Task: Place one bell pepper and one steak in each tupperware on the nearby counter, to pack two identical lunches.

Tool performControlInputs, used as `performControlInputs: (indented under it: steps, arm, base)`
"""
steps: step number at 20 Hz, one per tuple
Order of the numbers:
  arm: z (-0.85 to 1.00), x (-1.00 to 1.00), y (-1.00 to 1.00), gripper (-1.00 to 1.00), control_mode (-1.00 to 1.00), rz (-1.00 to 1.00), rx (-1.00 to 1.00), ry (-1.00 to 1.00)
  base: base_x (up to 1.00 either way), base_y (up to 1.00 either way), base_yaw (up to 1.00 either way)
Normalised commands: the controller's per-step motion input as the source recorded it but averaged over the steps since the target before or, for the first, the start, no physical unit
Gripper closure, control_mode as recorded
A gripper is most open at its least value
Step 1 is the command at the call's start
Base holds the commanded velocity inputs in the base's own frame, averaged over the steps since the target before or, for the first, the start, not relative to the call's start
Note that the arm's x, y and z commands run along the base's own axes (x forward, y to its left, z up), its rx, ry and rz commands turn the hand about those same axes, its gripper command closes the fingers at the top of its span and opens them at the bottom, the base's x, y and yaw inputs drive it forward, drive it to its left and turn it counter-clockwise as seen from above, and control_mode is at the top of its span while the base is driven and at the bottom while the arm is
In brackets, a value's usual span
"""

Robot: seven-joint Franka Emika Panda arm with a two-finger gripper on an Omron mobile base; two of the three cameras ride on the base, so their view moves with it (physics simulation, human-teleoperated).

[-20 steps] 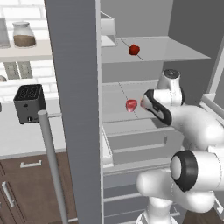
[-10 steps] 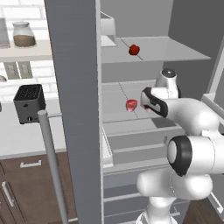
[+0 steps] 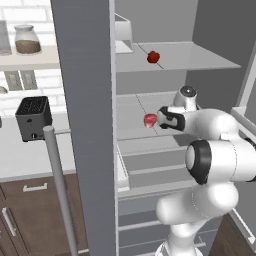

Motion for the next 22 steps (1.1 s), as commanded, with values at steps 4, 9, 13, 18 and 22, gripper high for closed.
performControlInputs:
  steps: [4, 9, 13, 18, 22]
  arm:
    - [-0.05, 0.35, -0.17, -1.00, -1.00, 0.00, 0.01, 0.00]
    - [0.00, 0.43, -0.30, -1.00, -1.00, 0.00, 0.00, 0.03]
    - [-0.05, 0.16, -0.01, -1.00, -1.00, 0.00, 0.00, 0.07]
    - [-0.19, 0.00, 0.16, -1.00, -1.00, 0.00, 0.00, 0.09]
    - [-0.05, 0.04, 0.14, -1.00, -1.00, 0.00, 0.00, 0.03]
  base:
    - [0.00, 0.00, 0.00]
    - [0.00, 0.00, 0.00]
    - [0.00, 0.00, 0.00]
    - [0.00, 0.00, 0.00]
    - [0.00, 0.00, 0.00]
